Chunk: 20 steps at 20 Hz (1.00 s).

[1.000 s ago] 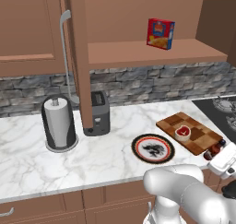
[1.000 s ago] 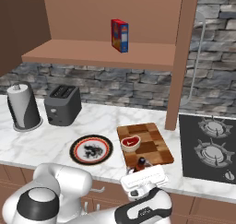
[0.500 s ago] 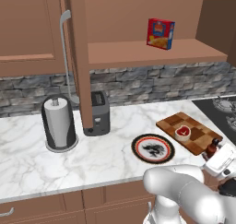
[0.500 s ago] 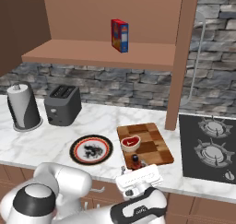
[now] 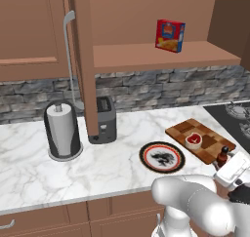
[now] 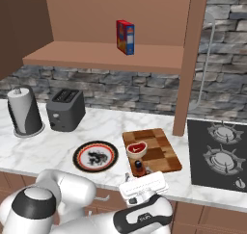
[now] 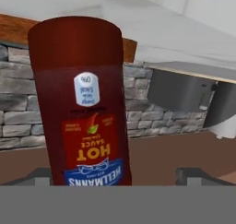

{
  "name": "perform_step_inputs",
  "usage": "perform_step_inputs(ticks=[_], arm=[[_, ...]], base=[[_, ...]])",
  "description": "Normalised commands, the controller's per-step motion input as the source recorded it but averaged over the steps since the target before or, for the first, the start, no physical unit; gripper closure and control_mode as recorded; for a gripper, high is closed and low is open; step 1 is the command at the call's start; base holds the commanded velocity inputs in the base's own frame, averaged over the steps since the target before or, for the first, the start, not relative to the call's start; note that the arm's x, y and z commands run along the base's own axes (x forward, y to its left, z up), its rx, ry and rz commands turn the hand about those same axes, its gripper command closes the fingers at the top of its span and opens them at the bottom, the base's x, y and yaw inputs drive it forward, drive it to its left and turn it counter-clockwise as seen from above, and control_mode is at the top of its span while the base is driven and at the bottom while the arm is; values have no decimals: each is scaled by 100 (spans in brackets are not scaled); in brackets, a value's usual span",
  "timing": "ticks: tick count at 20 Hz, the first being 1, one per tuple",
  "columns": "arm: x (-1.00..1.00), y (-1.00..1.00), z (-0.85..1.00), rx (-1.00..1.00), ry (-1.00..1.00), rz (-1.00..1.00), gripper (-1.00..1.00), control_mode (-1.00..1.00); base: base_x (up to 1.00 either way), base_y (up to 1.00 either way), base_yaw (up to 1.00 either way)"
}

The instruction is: Pick the steak from the plate and place it on the cutting board. Then pick the condiment bottle from the cabinet and place it next to the cutting board.

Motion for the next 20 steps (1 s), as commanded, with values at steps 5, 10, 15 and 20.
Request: perform_step_inputs(ticks=[5, 10, 15, 20], arm=[[0, -18, 0, 0, 0, 0, -100, -100], [-2, -31, 0, 2, 0, 0, -100, -100], [-13, -25, 0, 0, 0, 0, -100, -100], [-29, -18, 0, 0, 0, 0, -100, -100]], base=[[0, 0, 0], [0, 0, 0], [0, 0, 0], [0, 0, 0]])
